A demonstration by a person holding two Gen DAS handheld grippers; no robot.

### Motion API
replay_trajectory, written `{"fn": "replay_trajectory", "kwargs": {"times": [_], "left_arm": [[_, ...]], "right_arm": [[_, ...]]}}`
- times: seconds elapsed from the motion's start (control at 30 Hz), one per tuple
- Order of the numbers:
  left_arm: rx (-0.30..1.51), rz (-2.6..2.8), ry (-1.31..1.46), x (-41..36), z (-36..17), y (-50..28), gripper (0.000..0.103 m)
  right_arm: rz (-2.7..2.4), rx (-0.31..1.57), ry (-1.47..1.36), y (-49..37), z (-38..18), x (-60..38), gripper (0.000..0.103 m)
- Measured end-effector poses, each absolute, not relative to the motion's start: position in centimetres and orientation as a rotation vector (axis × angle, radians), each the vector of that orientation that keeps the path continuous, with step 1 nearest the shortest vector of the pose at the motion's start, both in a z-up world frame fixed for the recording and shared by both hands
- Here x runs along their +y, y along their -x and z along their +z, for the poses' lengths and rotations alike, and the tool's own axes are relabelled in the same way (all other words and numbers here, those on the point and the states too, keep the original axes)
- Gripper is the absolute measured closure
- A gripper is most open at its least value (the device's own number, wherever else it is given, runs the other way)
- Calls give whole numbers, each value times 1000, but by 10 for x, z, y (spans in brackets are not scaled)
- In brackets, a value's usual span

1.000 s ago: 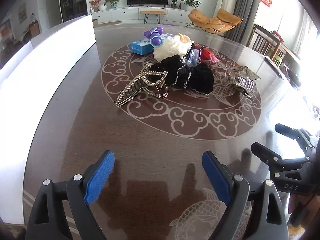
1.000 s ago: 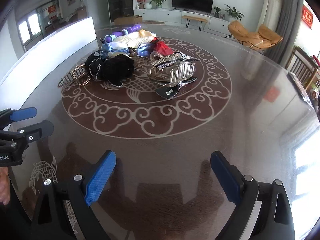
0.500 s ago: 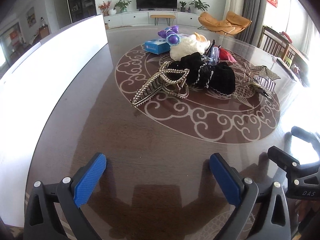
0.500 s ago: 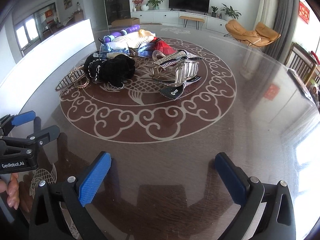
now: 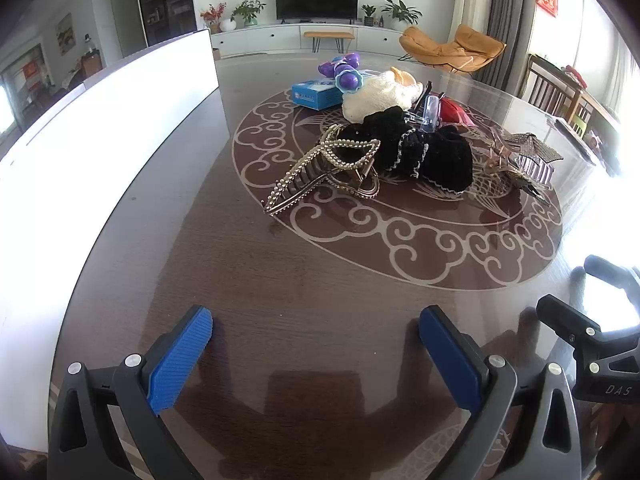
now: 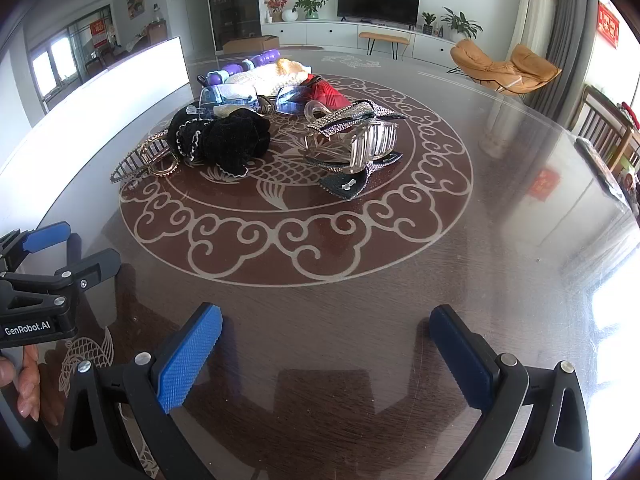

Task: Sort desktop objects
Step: 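Return both tools to the table pile, then grasp the rhinestone bow clip with the right tool while the left tool grasps the pearl hair claw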

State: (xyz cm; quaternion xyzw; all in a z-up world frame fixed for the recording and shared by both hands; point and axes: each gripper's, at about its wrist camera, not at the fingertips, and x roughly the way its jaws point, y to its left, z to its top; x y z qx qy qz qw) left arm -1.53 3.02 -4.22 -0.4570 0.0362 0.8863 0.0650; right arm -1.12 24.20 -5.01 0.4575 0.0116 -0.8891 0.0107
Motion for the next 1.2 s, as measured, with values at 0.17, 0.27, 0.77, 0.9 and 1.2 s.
{"fn": "replay_trajectory", "kwargs": {"times": [0.17,0.27,0.77,0.9,1.2], "left_arm": [[109,2675,1379,30,-42,15,0],[110,2675,1379,30,-42,16,0],[121,2655,1368,29,-42,14,0],[141,2620,1352,26,-41,13,0],[102,2671,1374,21,-42,17,0]], "right_arm": [[-2774,36,-1427,11,-50,242,0],[-2774,36,-1427,11,-50,242,0],[-2775,36,-1427,11,-51,242,0],[-2775,38,-1429,12,-52,241,0],[-2774,33,-1429,12,-52,240,0]]}}
